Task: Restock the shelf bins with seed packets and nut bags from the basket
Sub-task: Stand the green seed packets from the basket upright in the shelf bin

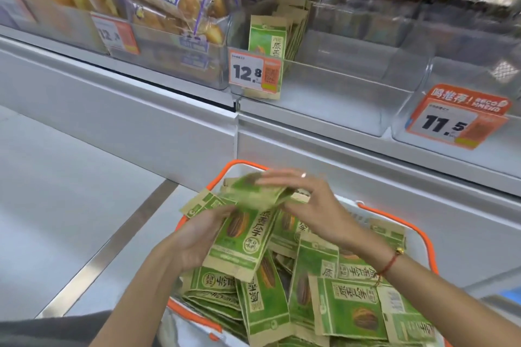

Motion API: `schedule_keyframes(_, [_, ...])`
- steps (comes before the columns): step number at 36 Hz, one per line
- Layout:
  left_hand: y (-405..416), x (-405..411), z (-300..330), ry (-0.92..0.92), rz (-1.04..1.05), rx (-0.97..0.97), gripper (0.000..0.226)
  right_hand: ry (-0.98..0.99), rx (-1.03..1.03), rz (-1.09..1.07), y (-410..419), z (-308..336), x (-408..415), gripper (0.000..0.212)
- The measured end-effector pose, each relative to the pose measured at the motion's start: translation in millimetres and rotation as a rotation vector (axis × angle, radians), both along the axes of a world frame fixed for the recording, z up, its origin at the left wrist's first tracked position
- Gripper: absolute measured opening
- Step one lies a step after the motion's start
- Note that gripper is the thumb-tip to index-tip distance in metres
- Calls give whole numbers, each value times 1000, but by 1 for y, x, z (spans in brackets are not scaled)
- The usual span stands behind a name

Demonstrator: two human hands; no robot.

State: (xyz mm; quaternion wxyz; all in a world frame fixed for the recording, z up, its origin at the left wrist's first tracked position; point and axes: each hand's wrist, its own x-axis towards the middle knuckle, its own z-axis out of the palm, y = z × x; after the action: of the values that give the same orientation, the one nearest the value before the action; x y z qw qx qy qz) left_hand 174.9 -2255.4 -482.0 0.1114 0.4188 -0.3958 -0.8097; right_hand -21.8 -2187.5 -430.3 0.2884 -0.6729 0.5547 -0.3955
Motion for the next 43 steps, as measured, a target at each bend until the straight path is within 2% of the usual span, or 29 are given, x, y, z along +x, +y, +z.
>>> schedule_keyframes(4, [-1, -3, 1, 172, 91, 176, 63, 252, 115, 216, 3, -15, 5, 42])
schedule_keyframes(6, [1, -5, 0, 186, 49, 122, 59, 284, 205, 282, 3, -20, 4, 60])
schedule_keyframes(8, [4, -9, 0, 159, 47, 37, 49, 228, 271, 302, 4, -18, 4, 70])
schedule_keyframes(10, [7, -13, -1, 117, 66, -32, 45, 132, 283, 180, 2, -14, 4, 68])
schedule_keyframes(13, [9, -17, 0, 49, 106, -124, 42, 47, 285, -112, -5, -6, -1, 51])
schedule_keyframes(15, [9, -18, -5, 3, 150, -177, 43, 176, 346, -178, -10, -3, -19, 36])
schedule_keyframes(17, [8, -17, -9, -46, 205, -205, 46, 442, 531, -121, -12, -6, -42, 30])
schedule_keyframes(19, [8, -17, -12, -87, 255, -199, 46, 685, 746, -35, -7, -19, -57, 53])
schedule_keyframes(21, [9, -18, -14, -114, 284, -186, 42, 864, 875, 15, 3, -39, -61, 78])
schedule_keyframes(22, [9, -18, -14, -128, 288, -180, 42, 938, 890, 28, 8, -49, -60, 82])
schedule_keyframes(24, [10, -19, -12, -145, 285, -156, 42, 986, 829, 39, 13, -67, -60, 74])
schedule_keyframes(28, [8, -18, -14, -157, 294, -131, 37, 705, 701, 62, 14, -67, -68, 29])
schedule_keyframes(32, [4, -19, -16, -184, 347, -191, 32, 461, 569, -11, 11, -53, -77, 20])
schedule_keyframes(36, [1, -20, -17, -205, 398, -318, 40, 65, 489, -29, 4, -22, -82, 17])
schedule_keyframes(43, [5, -35, 3, -210, 211, -641, 29, -62, 466, 119, -11, 41, -76, 7])
